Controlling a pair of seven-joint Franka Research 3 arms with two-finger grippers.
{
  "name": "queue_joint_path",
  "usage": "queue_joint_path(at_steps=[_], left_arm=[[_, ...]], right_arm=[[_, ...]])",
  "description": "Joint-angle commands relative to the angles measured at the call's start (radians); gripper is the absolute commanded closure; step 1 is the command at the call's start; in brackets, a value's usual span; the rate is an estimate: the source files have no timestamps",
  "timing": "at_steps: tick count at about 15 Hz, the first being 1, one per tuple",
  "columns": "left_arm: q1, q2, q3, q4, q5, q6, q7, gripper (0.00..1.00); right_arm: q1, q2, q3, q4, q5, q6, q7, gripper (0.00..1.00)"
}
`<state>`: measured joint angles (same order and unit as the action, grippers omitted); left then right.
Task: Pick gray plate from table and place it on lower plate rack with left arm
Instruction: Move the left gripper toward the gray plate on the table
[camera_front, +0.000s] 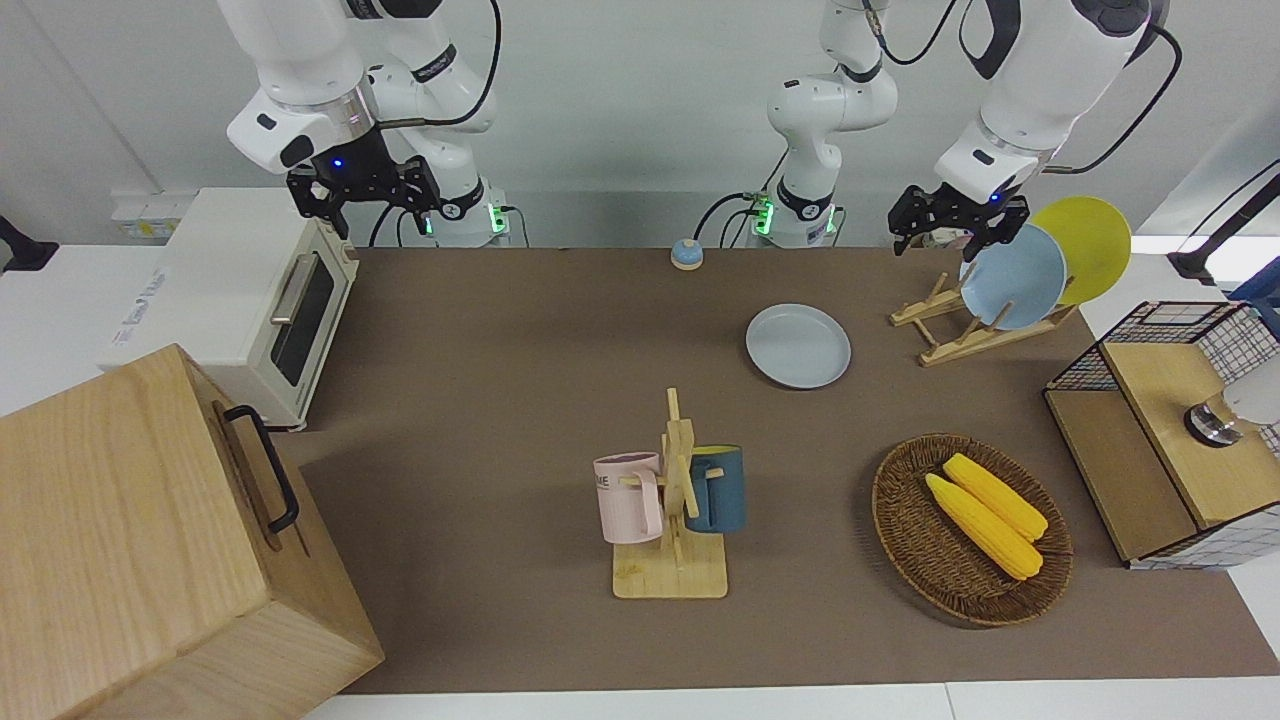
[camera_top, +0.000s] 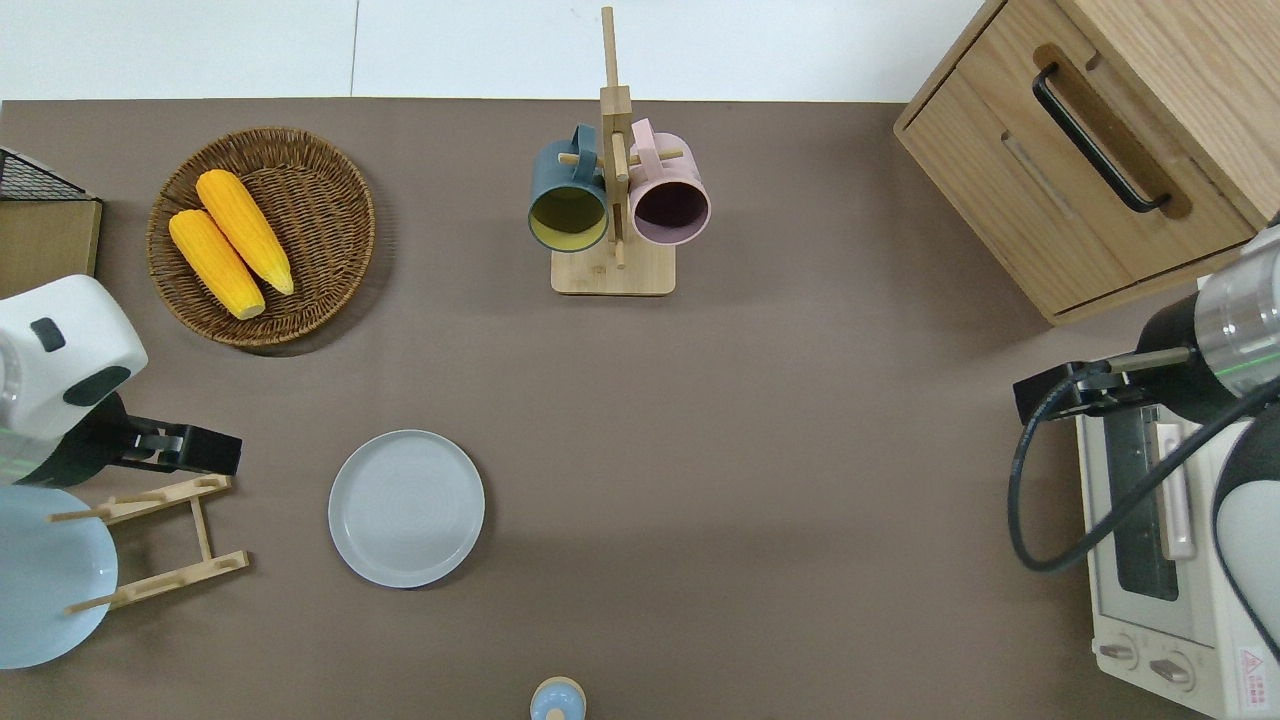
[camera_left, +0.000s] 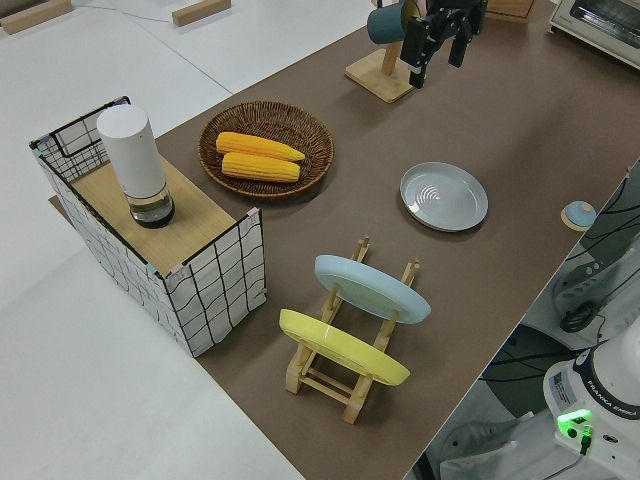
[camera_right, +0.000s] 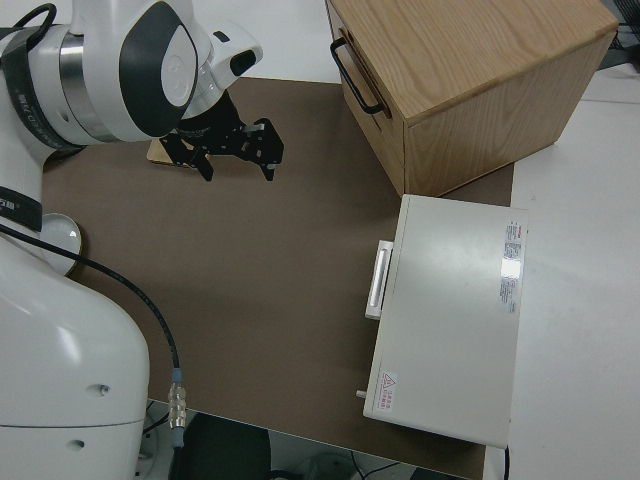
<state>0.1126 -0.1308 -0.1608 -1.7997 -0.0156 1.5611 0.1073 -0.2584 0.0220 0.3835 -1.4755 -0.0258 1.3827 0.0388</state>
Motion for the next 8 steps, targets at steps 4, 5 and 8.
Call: queue_joint_path(at_steps=[4, 5, 8], left_arm=[[0.005, -0.187, 0.01, -0.341, -0.024, 0.232, -0.009, 0.01], [0.005, -0.191, 0.01, -0.372, -0.03, 0.266, -0.009, 0.01], [0.004, -0.207, 0.01, -0.484, -0.044, 0.384, -0.009, 0.01]], right_arm=[[-0.024, -0.002, 0.022, 0.007, -0.006, -0.013, 0.012, 0.017], [-0.024, -0.002, 0.022, 0.007, -0.006, -0.011, 0.012, 0.017], [-0.024, -0.002, 0.022, 0.007, -0.006, -0.013, 0.012, 0.017]])
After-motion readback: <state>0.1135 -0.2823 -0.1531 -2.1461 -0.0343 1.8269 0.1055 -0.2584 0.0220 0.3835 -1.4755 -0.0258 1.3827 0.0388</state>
